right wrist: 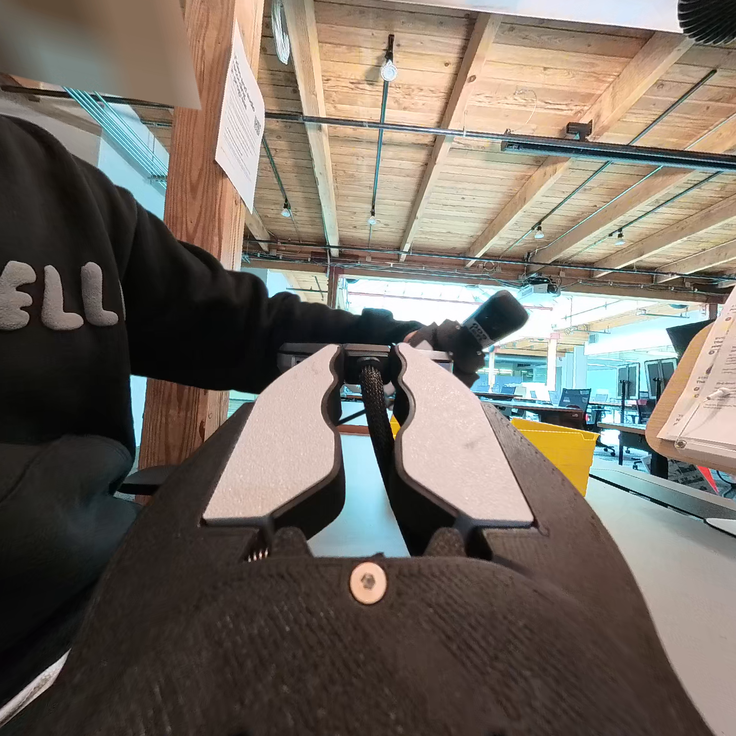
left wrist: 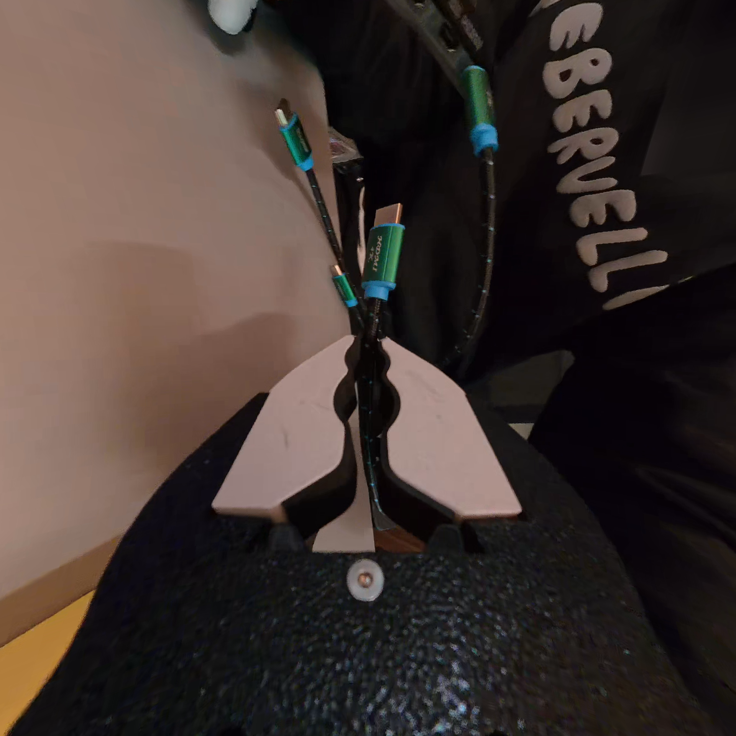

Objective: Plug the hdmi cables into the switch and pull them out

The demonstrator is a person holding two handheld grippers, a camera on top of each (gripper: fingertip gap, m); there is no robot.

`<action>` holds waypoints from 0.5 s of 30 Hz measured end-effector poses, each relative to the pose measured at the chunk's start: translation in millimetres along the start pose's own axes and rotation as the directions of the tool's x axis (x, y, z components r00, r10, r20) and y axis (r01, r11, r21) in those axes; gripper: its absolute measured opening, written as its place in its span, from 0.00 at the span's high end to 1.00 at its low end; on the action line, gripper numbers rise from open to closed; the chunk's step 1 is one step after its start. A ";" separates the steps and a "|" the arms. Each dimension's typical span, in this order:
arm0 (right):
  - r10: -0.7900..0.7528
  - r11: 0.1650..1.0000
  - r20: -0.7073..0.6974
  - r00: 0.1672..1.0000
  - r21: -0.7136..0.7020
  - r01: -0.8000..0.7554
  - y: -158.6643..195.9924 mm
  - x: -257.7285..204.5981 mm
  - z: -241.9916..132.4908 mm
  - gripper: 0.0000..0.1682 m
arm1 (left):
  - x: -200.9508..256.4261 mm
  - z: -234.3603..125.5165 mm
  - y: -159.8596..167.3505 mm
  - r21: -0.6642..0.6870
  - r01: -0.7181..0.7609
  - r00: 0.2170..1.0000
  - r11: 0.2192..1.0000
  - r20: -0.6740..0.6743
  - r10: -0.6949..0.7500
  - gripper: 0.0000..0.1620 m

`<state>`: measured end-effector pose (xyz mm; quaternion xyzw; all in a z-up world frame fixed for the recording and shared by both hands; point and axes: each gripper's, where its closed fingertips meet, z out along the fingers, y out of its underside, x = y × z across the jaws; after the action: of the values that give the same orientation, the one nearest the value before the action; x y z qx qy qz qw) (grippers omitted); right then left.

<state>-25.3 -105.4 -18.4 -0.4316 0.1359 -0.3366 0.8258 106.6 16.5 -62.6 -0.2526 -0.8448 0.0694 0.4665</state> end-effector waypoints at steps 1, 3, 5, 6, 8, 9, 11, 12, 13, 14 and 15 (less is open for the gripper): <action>0.000 1.000 -0.001 1.000 -0.001 0.000 0.1 0.1 0.0 0.87 | -3.3 -2.1 -2.2 0.005 0.005 1.000 1.000 0.014 -0.006 0.96; 0.000 1.000 -0.002 1.000 0.001 0.000 0.0 0.2 -0.2 0.87 | -9.6 -7.1 -7.9 0.021 -0.010 0.998 1.000 0.067 0.009 0.96; 0.000 1.000 -0.006 1.000 0.002 0.000 -0.3 0.9 -0.5 0.87 | -25.7 -15.0 -14.0 0.026 -0.014 0.975 1.000 0.223 0.007 0.96; 0.000 1.000 -0.013 1.000 0.002 0.000 -0.3 2.1 -0.7 0.87 | -38.2 -21.4 -14.5 0.007 0.014 0.936 1.000 0.353 -0.015 0.96; 0.000 1.000 -0.040 0.999 0.010 0.000 -1.3 6.5 -2.0 0.87 | -52.0 -35.5 -15.1 -0.055 0.054 0.805 0.997 0.593 -0.011 0.96; 0.007 1.000 -0.052 0.999 0.026 -0.006 -3.6 8.9 -3.4 0.87 | -52.2 -42.4 -21.7 -0.069 0.036 0.726 0.997 0.688 0.021 0.96; 0.029 0.997 -0.065 0.997 0.069 -0.024 -9.9 12.2 -7.0 0.87 | -43.9 -58.1 -43.2 -0.073 -0.037 0.532 0.997 0.843 0.081 0.96; 0.038 0.996 -0.071 0.997 0.088 -0.031 -12.8 13.7 -8.6 0.87 | -36.2 -65.9 -53.4 -0.100 -0.080 0.420 0.992 0.899 0.125 0.96; 0.045 0.994 -0.080 0.996 0.106 -0.036 -15.2 15.4 -10.0 0.87 | -26.3 -70.5 -62.5 -0.148 -0.123 0.315 0.981 0.932 0.180 0.97; 0.051 0.991 -0.090 0.995 0.125 -0.040 -17.7 17.2 -11.5 0.87 | -16.3 -73.4 -70.9 -0.202 -0.159 0.206 0.966 0.950 0.233 0.97; 0.059 0.989 -0.097 0.993 0.144 -0.045 -20.1 18.8 -13.0 0.87 | -7.0 -75.0 -78.0 -0.265 -0.181 0.096 0.947 0.954 0.285 0.97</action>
<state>-27.0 -134.2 -8.7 -0.3505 0.1646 -0.3451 0.8549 143.1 -63.1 1.3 -0.2929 -0.8924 0.2562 -0.2283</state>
